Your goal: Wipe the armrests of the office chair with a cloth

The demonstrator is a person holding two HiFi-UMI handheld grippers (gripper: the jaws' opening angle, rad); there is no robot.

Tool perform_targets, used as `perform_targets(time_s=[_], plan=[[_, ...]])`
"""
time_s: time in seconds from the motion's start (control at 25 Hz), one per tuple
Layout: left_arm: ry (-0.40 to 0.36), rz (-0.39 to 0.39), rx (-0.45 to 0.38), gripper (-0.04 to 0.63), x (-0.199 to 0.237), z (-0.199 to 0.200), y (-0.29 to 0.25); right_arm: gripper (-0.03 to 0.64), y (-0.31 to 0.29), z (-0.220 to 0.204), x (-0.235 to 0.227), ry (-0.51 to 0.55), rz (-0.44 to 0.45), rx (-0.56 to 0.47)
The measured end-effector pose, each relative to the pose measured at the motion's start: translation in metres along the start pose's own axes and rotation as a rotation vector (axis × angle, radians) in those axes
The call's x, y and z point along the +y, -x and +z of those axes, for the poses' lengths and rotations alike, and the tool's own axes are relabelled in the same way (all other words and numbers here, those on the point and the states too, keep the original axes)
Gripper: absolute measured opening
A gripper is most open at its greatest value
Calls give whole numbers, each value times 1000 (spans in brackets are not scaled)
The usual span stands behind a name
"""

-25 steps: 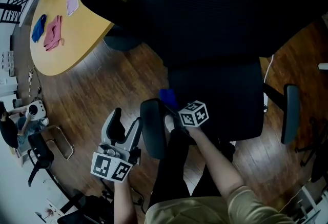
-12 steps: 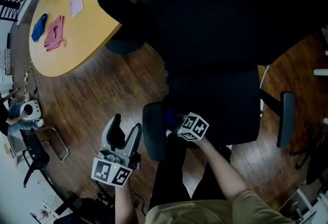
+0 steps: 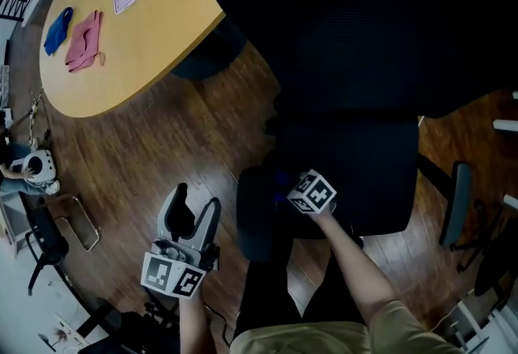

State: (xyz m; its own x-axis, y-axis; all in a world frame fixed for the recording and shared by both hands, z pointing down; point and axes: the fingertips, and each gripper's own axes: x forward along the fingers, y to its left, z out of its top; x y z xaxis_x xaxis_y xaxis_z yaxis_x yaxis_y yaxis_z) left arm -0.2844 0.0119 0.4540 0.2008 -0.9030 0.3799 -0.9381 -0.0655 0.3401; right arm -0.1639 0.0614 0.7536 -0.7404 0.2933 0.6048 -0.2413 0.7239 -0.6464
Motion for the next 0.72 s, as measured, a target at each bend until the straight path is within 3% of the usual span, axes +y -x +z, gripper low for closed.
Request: perform_targets(time_s=[0.12,0.2,0.36,0.52,0.6,0.72], plan=[[16,-41,-6,307,11,1,-11,18,42,34,-22,-110,-49,-189],[16,-64,1,307,23,-2,-22,20,55,63,-36,-115,-72,-279],[36,-91,20,307,42,-11,-40,20,54,102,-68,-73,-83,-301],[54,-114,29,305,59,-13,-48,21,14,120,-71,11,4,-151],[62,-121,36,305,66,-16,-50,21,-15,110,-62,51,60,-4],[73,-131,40,305,72,-18,-52,20,-42,75,-51,18,152,250]])
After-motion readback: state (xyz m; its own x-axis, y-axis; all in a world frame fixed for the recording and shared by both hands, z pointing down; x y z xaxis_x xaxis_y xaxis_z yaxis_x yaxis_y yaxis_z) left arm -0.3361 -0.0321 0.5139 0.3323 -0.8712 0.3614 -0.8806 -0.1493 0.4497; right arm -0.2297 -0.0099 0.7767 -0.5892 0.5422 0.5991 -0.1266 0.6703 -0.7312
